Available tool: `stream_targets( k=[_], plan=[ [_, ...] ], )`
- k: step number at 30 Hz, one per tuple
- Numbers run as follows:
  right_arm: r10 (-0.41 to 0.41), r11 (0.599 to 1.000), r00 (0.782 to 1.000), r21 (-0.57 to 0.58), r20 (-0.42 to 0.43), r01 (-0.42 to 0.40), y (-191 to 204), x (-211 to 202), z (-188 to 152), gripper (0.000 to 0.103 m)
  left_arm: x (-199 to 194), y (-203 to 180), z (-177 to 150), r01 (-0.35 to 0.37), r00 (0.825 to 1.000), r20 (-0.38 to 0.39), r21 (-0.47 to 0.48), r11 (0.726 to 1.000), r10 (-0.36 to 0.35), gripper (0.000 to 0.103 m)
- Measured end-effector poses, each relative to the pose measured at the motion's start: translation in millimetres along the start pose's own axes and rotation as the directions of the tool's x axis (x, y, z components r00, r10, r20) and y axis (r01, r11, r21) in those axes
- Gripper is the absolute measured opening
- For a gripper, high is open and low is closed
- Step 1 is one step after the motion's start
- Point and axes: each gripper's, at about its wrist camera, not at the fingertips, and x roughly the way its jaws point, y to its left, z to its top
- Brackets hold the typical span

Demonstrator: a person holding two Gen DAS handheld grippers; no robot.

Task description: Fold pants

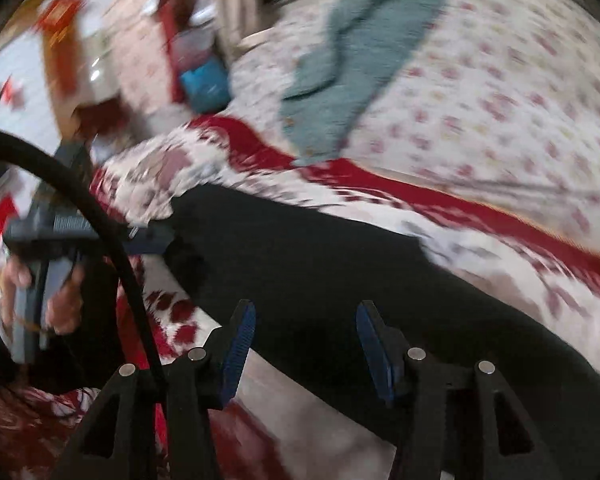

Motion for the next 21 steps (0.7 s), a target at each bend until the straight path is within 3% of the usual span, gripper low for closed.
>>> stream_targets(
  k=[4, 9, 10, 12, 13, 15, 16, 21],
  plan=[
    [-0.02, 0.995, 0.999, -0.094, -0.031, 0.017, 17.2, 28.8, 2.0, 0.051, 7.4, 3.1, 10.5, 0.047, 0.999, 0.01, -0.04, 0.998, -0.047, 0.066],
    [-0.07, 0.989, 0.997, -0.135, -0.037, 0.065, 15.8, 43.1, 8.3, 0.05, 15.7, 5.1, 22.8, 0.068, 0.998, 0.019, -0.077, 0.995, -0.067, 0.066],
    [-0.042, 0.993, 0.999, -0.108, -0.029, 0.039, 10.2, 45.0, 10.4, 0.047, 15.6, 6.0, 25.0, 0.078, 0.997, 0.028, -0.091, 0.993, -0.076, 0.066],
    [-0.011, 0.998, 1.0, -0.059, -0.026, 0.009, 2.3, 48.5, 13.9, 0.026, 17.1, 9.0, 31.0, 0.105, 0.994, 0.053, -0.13, 0.986, -0.099, 0.066],
    [0.007, 1.0, 0.999, -0.028, -0.033, -0.008, -2.6, 52.5, 15.0, 0.021, 20.2, 12.0, 34.4, 0.12, 0.992, 0.066, -0.157, 0.98, -0.111, 0.066],
    [0.045, 0.999, 0.999, 0.027, -0.029, -0.045, -9.0, 55.7, 16.1, 0.011, 28.0, 14.1, 40.5, 0.116, 0.993, 0.049, -0.168, 0.979, -0.109, 0.045],
    [0.067, 0.996, 0.998, 0.061, -0.017, -0.066, -12.4, 54.4, 16.9, 0.009, 30.4, 12.4, 43.7, 0.077, 0.997, 0.028, -0.155, 0.985, -0.074, 0.022],
    [0.134, 0.984, 0.99, 0.109, 0.042, -0.138, -10.4, 29.5, 22.1, 0.007, -4.8, -2.5, 45.1, 0.086, 0.991, 0.107, -0.062, 0.994, -0.079, 0.013]
  ],
)
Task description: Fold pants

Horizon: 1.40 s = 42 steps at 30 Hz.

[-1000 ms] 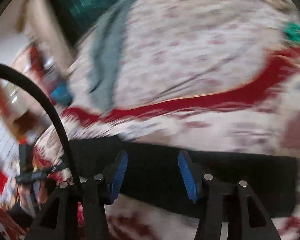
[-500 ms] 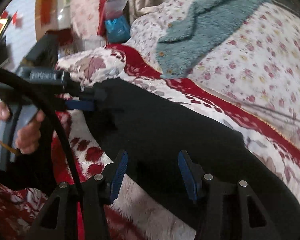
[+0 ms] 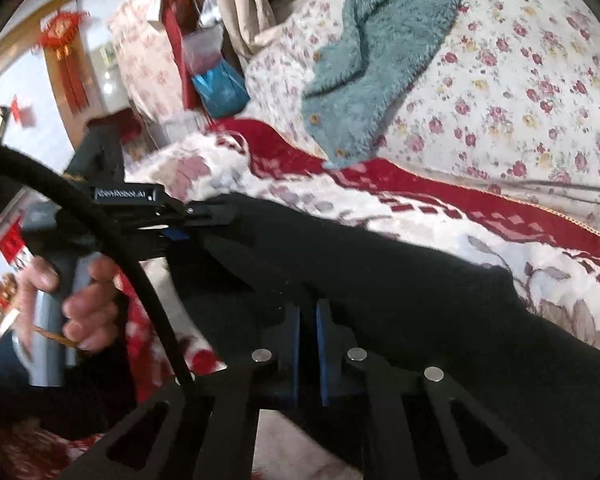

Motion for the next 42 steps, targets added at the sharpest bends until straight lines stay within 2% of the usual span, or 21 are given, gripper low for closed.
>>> stream_targets(
  k=[4, 7, 9, 11, 12, 13, 14, 15, 16, 21, 23, 25, 28, 32, 34, 35, 37, 39, 40, 42],
  plan=[
    [0.058, 0.998, 0.998, 0.007, 0.0, -0.058, 12.8, -10.7, 0.9, 0.007, -27.3, -9.3, -7.9, -0.055, 0.997, 0.056, 0.095, 0.994, 0.05, 0.012],
    [0.036, 0.999, 0.999, -0.006, -0.011, -0.036, 21.2, 0.4, -10.3, 0.007, -16.3, 4.5, -17.1, -0.145, 0.989, 0.026, 0.097, 0.985, 0.143, 0.012],
    [0.02, 1.0, 0.999, 0.025, -0.036, -0.019, 16.1, 15.6, -20.2, 0.009, 0.8, 22.1, -26.1, -0.231, 0.972, -0.025, 0.075, 0.97, 0.234, 0.013],
    [0.04, 0.995, 0.994, 0.094, -0.102, -0.03, 7.5, 29.6, -26.5, 0.01, 3.3, 30.3, -32.1, -0.236, 0.97, -0.048, 0.059, 0.97, 0.239, 0.013],
    [0.063, 0.991, 0.993, 0.123, -0.096, -0.051, 5.5, 26.1, -25.9, 0.013, -1.9, 30.3, -33.5, -0.226, 0.973, -0.038, 0.061, 0.972, 0.229, 0.014],
    [0.083, 0.988, 0.994, 0.133, -0.071, -0.073, 5.0, 16.4, -23.4, 0.015, -6.5, 28.0, -33.9, -0.231, 0.972, -0.025, 0.073, 0.97, 0.234, 0.02],
    [0.08, 0.99, 0.995, 0.122, -0.059, -0.072, 5.3, 8.4, -21.9, 0.023, -11.5, 24.2, -34.3, -0.256, 0.966, 0.001, 0.093, 0.962, 0.257, 0.032],
    [0.069, 0.992, 0.996, 0.11, -0.054, -0.063, 4.9, 2.6, -21.2, 0.033, -18.6, 20.3, -33.9, -0.294, 0.956, 0.036, 0.117, 0.949, 0.291, 0.036],
    [0.059, 0.994, 0.997, 0.098, -0.049, -0.054, 1.9, -7.6, -21.4, 0.035, -24.7, 17.8, -33.3, -0.312, 0.95, 0.06, 0.131, 0.941, 0.307, 0.041],
    [-0.012, 0.98, 0.999, 0.197, -0.032, 0.019, -34.9, -35.2, -26.0, 0.035, -49.2, 13.9, -28.6, -0.328, 0.943, 0.108, 0.138, 0.935, 0.315, 0.041],
    [-0.046, 0.97, 0.999, 0.24, -0.021, 0.049, -49.4, -42.3, -22.8, 0.035, -54.3, 8.8, -27.3, -0.319, 0.945, 0.125, 0.144, 0.937, 0.302, 0.041],
    [-0.06, 0.952, 0.998, 0.301, 0.007, 0.055, -68.0, -48.6, -14.5, 0.035, -54.4, -2.7, -27.8, -0.289, 0.954, 0.128, 0.169, 0.943, 0.269, 0.042],
    [-0.057, 0.931, 0.998, 0.363, 0.012, 0.049, -91.2, -40.9, 2.1, 0.037, -41.2, -19.8, -31.2, -0.25, 0.967, 0.103, 0.226, 0.942, 0.232, 0.044],
    [0.035, 0.916, 0.996, 0.401, -0.084, 0.002, -112.5, 1.6, 16.5, 0.038, -11.2, -35.0, -38.5, -0.257, 0.966, 0.071, 0.313, 0.914, 0.247, 0.044],
    [0.033, 0.917, 0.993, 0.398, -0.109, 0.013, -114.7, 13.0, 18.2, 0.03, 6.4, -30.5, -41.7, -0.263, 0.962, 0.011, 0.316, 0.912, 0.274, 0.044],
    [0.025, 0.923, 0.995, 0.385, -0.095, 0.013, -113.1, 11.1, 20.9, 0.016, 16.1, -23.4, -45.0, -0.271, 0.954, -0.044, 0.3, 0.915, 0.297, 0.044],
    [0.029, 0.935, 0.999, 0.355, -0.029, -0.017, -108.8, -3.8, 26.4, 0.012, 23.1, -11.9, -52.1, -0.273, 0.947, -0.091, 0.28, 0.92, 0.309, 0.044],
    [0.005, 0.942, 1.0, 0.337, 0.01, -0.008, -106.8, -12.8, 24.5, 0.012, 23.1, -6.0, -59.5, -0.264, 0.95, -0.088, 0.282, 0.922, 0.299, 0.044],
    [-0.034, 0.944, 0.999, 0.327, -0.015, 0.037, -108.3, -8.3, 20.7, 0.012, 22.2, -6.7, -61.1, -0.264, 0.951, -0.079, 0.29, 0.92, 0.298, 0.044],
    [-0.122, 0.947, 0.985, 0.282, -0.119, 0.151, -111.1, 9.4, 11.7, 0.012, 22.7, -9.7, -61.0, -0.274, 0.948, -0.073, 0.306, 0.912, 0.31, 0.044]
  ],
)
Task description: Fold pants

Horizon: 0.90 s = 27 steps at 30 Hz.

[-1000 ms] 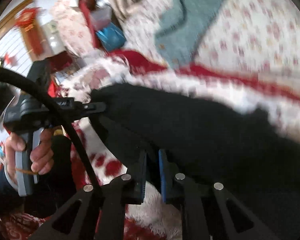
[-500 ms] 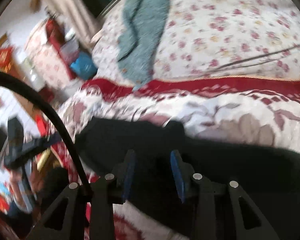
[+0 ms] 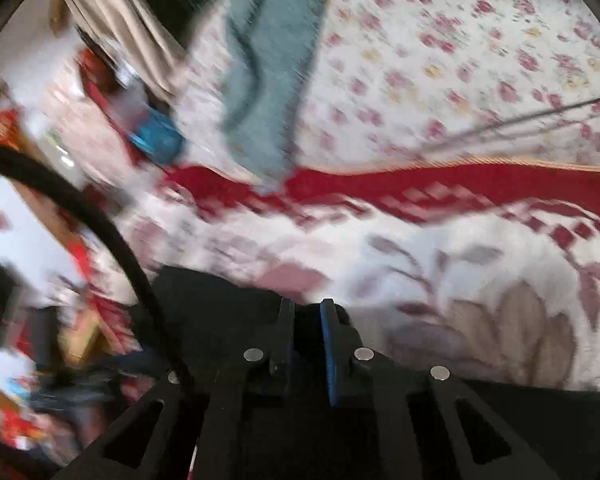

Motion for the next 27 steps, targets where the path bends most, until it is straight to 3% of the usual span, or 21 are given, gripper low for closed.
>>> stream_targets(
  k=[1, 4, 8, 13, 18, 21, 27],
  plan=[
    [-0.001, 1.0, 1.0, 0.01, -0.009, 0.001, -1.8, 3.4, -2.8, 0.012, -0.9, -1.9, 1.3, -0.01, 1.0, -0.003, 0.004, 1.0, 0.01, 0.044],
    [0.02, 0.999, 0.997, 0.041, 0.068, -0.023, -2.3, -20.7, -2.7, 0.015, -8.0, -5.7, 4.9, -0.01, 1.0, 0.013, -0.007, 1.0, 0.011, 0.044],
    [-0.003, 0.997, 0.994, 0.073, 0.109, -0.005, -12.4, -56.9, -12.6, 0.04, -17.5, -15.1, 7.2, 0.021, 0.999, 0.034, -0.011, 1.0, -0.02, 0.044],
    [-0.051, 0.993, 0.992, 0.109, 0.114, 0.038, -30.0, -99.0, -38.3, 0.04, -21.2, -46.8, 8.8, 0.065, 0.996, 0.051, 0.044, 0.997, -0.067, 0.044],
    [-0.15, 0.972, 0.982, 0.196, 0.113, 0.126, -61.5, -149.1, -76.0, 0.042, -10.7, -84.0, 13.0, 0.16, 0.987, -0.002, 0.075, 0.984, -0.16, 0.044],
    [-0.217, 0.937, 0.969, 0.302, 0.115, 0.174, -90.1, -183.4, -99.4, 0.047, -6.9, -106.9, 13.6, 0.217, 0.976, -0.027, 0.093, 0.972, -0.216, 0.044],
    [-0.376, 0.814, 0.915, 0.523, 0.144, 0.252, -142.5, -262.8, -152.9, 0.048, -1.2, -156.8, 11.8, 0.286, 0.958, -0.078, 0.187, 0.94, -0.276, 0.044]
  ],
)
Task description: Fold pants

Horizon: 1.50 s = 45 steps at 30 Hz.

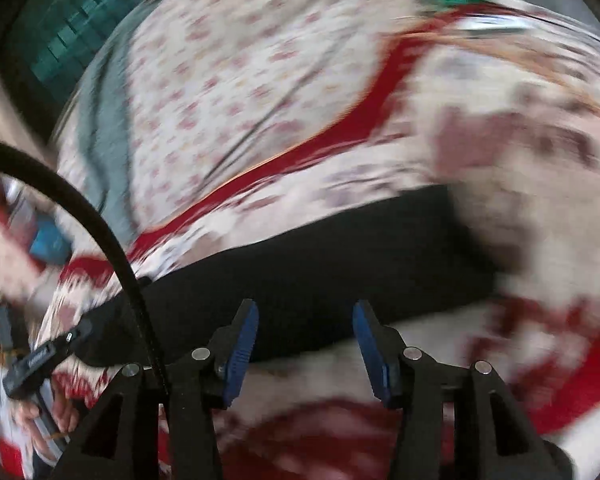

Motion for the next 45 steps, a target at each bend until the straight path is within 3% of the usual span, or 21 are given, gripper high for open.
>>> stream_targets(
  k=[5, 10, 12, 15, 18, 22, 32, 45],
  plan=[
    [-0.021, 0.996, 0.999, 0.092, 0.044, 0.017, -37.8, -25.6, 4.2, 0.049, 17.2, -30.9, 6.0, 0.037, 0.999, -0.025, 0.06, 0.998, -0.035, 0.044],
    [-0.019, 0.992, 1.0, 0.127, 0.011, 0.018, -43.9, -19.7, 3.4, 0.049, 41.0, -59.8, 7.2, 0.098, 0.992, -0.087, 0.089, 0.991, -0.09, 0.044],
    [0.019, 0.989, 1.0, 0.145, 0.013, -0.021, -42.5, -19.3, 2.7, 0.049, 50.8, -72.1, 12.2, 0.134, 0.986, -0.114, 0.107, 0.985, -0.122, 0.044],
    [0.083, 0.978, 0.996, 0.193, -0.031, -0.075, -42.9, -10.1, -4.0, 0.051, 62.2, -90.0, 20.2, 0.193, 0.974, -0.151, 0.144, 0.971, -0.171, 0.052],
    [0.03, 0.982, 0.998, 0.187, -0.055, -0.02, -43.6, -2.3, -5.3, 0.051, 72.8, -104.5, 28.0, 0.239, 0.962, -0.17, 0.162, 0.957, -0.212, 0.053],
    [0.045, 0.968, 0.995, 0.251, -0.089, -0.022, -54.9, 9.1, -2.0, 0.063, 91.4, -118.1, 34.9, 0.259, 0.952, -0.209, 0.167, 0.951, -0.222, 0.056],
    [0.054, 0.96, 0.997, 0.278, -0.053, -0.037, -63.1, 26.2, 19.5, 0.065, 136.0, -143.2, 47.9, 0.311, 0.918, -0.311, 0.177, 0.934, -0.247, 0.056],
    [0.035, 0.973, 0.998, 0.232, -0.05, -0.023, -57.3, 33.7, 23.6, 0.066, 147.8, -149.1, 57.2, 0.315, 0.916, -0.317, 0.181, 0.932, -0.248, 0.056]
  ],
)
